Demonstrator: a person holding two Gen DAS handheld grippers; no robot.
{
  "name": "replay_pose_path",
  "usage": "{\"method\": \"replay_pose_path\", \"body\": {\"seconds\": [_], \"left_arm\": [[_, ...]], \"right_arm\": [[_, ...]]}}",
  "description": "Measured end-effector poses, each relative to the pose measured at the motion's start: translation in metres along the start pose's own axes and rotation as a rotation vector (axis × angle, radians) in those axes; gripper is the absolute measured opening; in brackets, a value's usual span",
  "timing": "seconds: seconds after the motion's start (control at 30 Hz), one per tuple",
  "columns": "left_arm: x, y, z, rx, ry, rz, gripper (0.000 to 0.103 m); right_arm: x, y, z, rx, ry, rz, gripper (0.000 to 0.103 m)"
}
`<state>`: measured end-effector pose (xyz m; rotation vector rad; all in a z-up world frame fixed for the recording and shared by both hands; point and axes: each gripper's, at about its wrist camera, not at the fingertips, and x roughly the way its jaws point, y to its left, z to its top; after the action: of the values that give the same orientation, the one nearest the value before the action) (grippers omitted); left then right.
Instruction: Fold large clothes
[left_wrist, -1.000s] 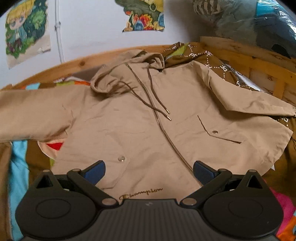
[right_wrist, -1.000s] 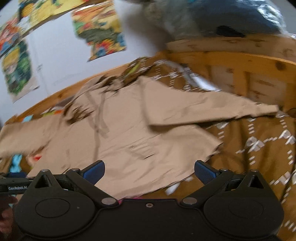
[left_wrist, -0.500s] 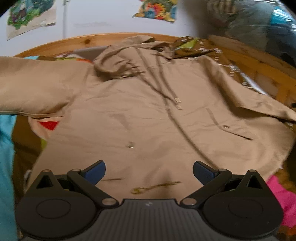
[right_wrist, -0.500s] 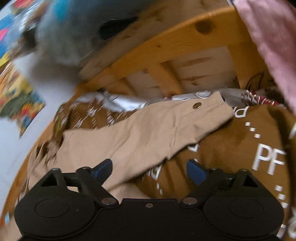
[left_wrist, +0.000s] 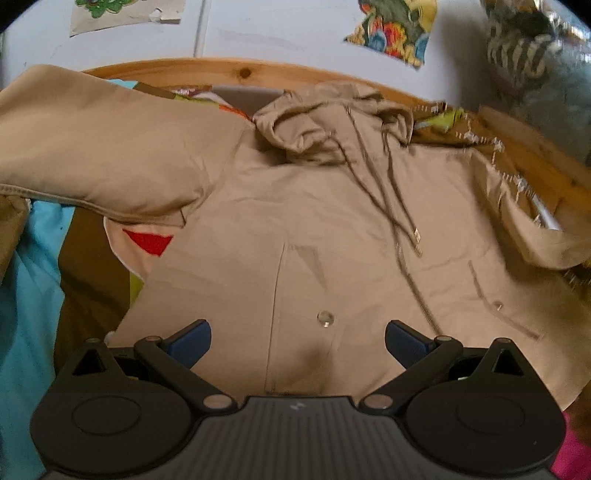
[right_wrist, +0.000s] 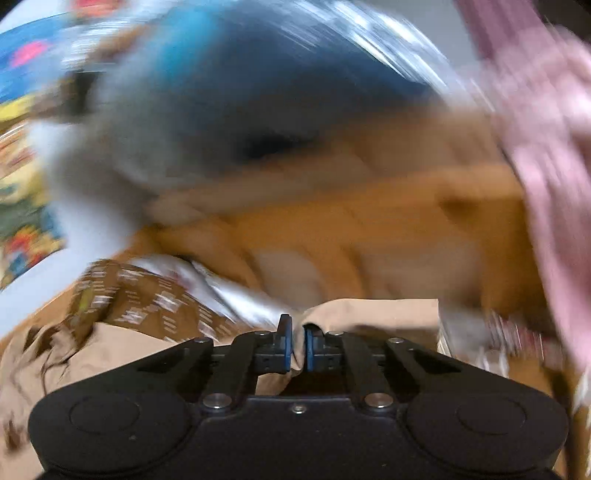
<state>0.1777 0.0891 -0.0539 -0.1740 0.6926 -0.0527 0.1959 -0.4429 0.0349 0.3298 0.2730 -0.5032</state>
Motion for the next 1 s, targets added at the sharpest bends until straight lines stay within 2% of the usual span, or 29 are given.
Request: {"method": "replay_pose_path", "body": {"seconds": [0.13, 0.23, 0.3, 0.43, 0.57, 0.6, 0.63, 0.7, 0.77, 0.8, 0.83, 0.9, 1.0], "left_arm": [[-0.011, 0.015, 0.010, -0.083, -0.052, -0.094, 0.102], [-0.017, 0.030, 0.016, -0.170, -0.088, -0.161, 0.102], [-0.019, 0.039, 0.018, -0.221, -0.107, -0.191, 0.102], [-0.021, 0.058, 0.018, -0.290, -0.144, -0.200, 0.102], [-0.012, 0.071, 0.017, -0.334, -0.155, -0.214, 0.102], [-0.009, 0.074, 0.016, -0.338, -0.146, -0.218, 0.102], [-0.007, 0.075, 0.014, -0.337, -0.139, -0.221, 0.102], [-0.002, 0.076, 0.012, -0.338, -0.122, -0.226, 0.102], [0.002, 0.075, 0.010, -0.328, -0.111, -0.244, 0.102], [0.005, 0.072, 0.009, -0.312, -0.111, -0.238, 0.102], [0.009, 0.068, 0.008, -0.294, -0.112, -0.233, 0.102], [0.021, 0.060, 0.010, -0.269, -0.109, -0.221, 0.102], [0.045, 0.041, 0.025, -0.237, -0.077, -0.193, 0.100]], "right_arm": [[-0.025, 0.069, 0.025, -0.283, -0.146, 0.187, 0.004], [-0.044, 0.141, 0.033, -0.513, -0.229, 0.391, 0.003], [-0.055, 0.185, 0.028, -0.626, -0.237, 0.529, 0.002], [-0.067, 0.260, -0.013, -0.801, -0.114, 0.765, 0.002], [-0.076, 0.309, -0.074, -1.002, 0.071, 0.915, 0.003], [-0.079, 0.316, -0.086, -1.031, 0.119, 0.935, 0.009], [-0.082, 0.320, -0.097, -1.054, 0.177, 0.957, 0.019], [-0.082, 0.321, -0.116, -1.087, 0.284, 1.002, 0.031], [-0.081, 0.306, -0.126, -1.094, 0.370, 1.031, 0.040], [-0.077, 0.300, -0.126, -1.080, 0.392, 1.040, 0.048], [-0.070, 0.293, -0.122, -1.059, 0.387, 1.042, 0.057], [-0.049, 0.278, -0.109, -0.994, 0.314, 1.015, 0.067], [-0.004, 0.244, -0.083, -0.884, 0.179, 0.872, 0.069]]}}
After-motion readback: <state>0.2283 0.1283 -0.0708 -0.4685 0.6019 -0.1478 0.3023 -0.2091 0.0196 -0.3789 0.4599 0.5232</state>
